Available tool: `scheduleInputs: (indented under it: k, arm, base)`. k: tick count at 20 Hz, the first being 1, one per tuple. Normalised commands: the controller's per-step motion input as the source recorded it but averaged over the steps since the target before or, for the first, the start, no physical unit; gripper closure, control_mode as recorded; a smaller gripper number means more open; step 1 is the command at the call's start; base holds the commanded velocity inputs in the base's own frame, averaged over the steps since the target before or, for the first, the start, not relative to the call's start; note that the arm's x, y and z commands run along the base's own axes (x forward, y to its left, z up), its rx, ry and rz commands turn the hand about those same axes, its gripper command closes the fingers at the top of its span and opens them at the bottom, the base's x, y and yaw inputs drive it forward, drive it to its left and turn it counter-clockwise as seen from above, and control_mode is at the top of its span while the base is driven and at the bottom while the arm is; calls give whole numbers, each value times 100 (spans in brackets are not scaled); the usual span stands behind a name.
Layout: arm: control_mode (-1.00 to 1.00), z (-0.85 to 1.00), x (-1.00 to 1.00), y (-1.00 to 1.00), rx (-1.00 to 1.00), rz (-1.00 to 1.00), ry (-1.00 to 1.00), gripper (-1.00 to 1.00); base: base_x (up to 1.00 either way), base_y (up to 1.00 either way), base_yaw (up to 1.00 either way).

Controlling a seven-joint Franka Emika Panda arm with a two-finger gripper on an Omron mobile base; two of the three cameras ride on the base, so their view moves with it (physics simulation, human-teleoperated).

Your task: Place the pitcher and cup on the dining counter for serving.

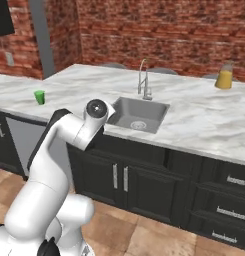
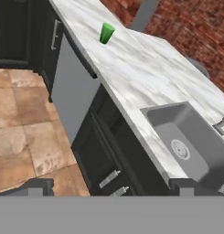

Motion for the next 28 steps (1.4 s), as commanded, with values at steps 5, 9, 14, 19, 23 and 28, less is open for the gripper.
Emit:
scheduleInputs:
  k: [5,9,14,19,23,28]
  arm:
    - [100,0,0,0,0,0,0,-100]
    - [100,0,0,0,0,0,0,-100]
    - [100,0,0,0,0,0,0,-100]
    - [100,0,0,0,0,0,0,-100]
    - [100,0,0,0,0,0,0,-100]
    - [100,0,0,0,0,0,0,-100]
  base:
    - [0,100,-32]
    - [0,100,-29]
    - [6,100,-28]
    - [27,100,-28]
    - [43,100,-25]
    - [57,92,-23]
